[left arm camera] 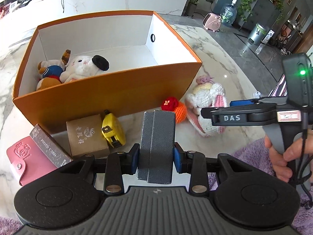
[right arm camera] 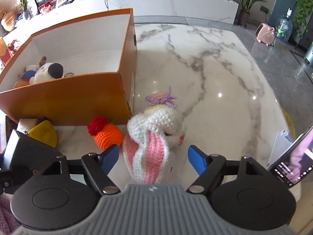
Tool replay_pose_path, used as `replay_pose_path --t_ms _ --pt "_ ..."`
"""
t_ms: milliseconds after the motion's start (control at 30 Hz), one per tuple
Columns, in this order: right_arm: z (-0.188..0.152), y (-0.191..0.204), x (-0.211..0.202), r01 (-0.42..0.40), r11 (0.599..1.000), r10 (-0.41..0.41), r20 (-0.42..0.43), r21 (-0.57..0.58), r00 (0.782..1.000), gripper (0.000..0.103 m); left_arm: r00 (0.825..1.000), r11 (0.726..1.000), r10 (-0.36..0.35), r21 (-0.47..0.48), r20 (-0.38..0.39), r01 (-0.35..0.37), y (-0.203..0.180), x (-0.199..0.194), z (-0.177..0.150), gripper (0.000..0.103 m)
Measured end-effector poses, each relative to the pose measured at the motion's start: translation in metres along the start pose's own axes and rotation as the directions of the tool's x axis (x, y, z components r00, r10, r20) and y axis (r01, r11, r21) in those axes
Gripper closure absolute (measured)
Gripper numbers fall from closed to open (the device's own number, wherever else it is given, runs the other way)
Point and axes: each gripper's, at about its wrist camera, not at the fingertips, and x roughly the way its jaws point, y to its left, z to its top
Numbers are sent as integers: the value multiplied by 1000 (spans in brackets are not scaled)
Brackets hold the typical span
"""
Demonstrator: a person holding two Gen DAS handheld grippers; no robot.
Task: Organize objects
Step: 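Grasp the pink-and-white crochet bunny with the right gripper while the left holds the gift box, then carry the bunny with the right gripper and the gift box with the left over the orange box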
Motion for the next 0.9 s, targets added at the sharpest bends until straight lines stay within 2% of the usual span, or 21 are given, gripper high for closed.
replay_pose_path --t_ms 100,267,567,900 --pt "2 2 13 0 1000 0 -27 12 1000 31 1000 1000 -4 -2 -4 4 1 3 4 62" --pt "3 -1 28 5 999 -2 -58 44 998 51 1000 1000 -7 -7 -13 7 4 8 6 62" --pt "1 -1 22 12 999 -10 -40 47 999 62 1000 999 -26 -27 3 26 8 2 6 62" --pt "-1 11 -29 51 999 -51 77 -3 996 65 994 996 -75 -50 81 79 11 -34 8 62"
